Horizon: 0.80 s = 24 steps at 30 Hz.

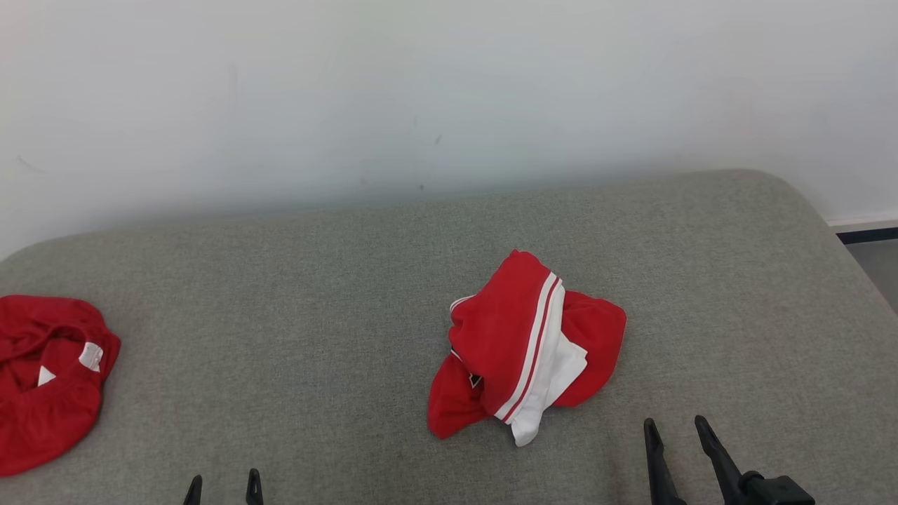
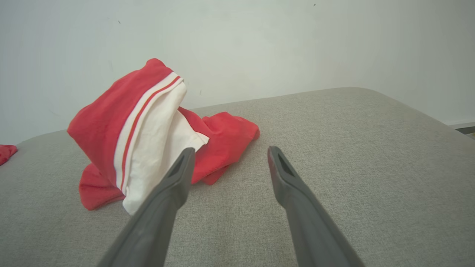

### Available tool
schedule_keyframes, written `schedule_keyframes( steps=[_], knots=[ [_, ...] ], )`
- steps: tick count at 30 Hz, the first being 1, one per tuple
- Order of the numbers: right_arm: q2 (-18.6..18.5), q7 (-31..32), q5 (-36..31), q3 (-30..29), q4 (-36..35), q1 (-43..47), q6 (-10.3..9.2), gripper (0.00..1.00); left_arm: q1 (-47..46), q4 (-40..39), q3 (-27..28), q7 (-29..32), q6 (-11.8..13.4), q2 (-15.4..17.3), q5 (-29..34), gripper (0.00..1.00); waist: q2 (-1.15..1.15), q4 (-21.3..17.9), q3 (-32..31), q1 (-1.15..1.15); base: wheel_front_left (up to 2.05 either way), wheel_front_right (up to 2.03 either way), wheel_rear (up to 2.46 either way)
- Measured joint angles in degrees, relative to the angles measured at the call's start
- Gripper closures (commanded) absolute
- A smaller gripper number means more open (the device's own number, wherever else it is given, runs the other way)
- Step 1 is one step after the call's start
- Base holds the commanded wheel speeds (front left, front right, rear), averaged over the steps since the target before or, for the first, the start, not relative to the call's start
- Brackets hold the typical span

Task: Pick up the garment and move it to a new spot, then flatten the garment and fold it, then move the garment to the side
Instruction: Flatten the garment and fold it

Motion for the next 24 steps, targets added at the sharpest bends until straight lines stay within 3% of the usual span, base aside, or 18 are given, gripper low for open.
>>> schedule_keyframes(
  steps=[13,21,24],
  knots=[
    [0.0,0.0,0.3,0.5,0.0,0.0,0.0,0.0,0.0,0.7,-0.1,0.0,-0.2,0.0,-0.7,0.0,0.0,-0.6,-0.1,0.01,0.0,0.0,0.0],
    [0.0,0.0,0.5,1.4,0.0,-0.1,0.0,0.0,-2.2,1.3,-1.0,0.0,-1.7,0.0,-2.7,0.0,0.0,-1.6,-0.1,0.01,0.0,0.0,0.0],
    [0.0,0.0,0.8,1.7,0.0,-0.1,0.0,0.0,-4.6,3.9,-3.3,4.3,-3.1,0.6,-4.1,0.0,0.0,-2.5,-0.1,0.01,0.0,0.0,0.0]
  ],
)
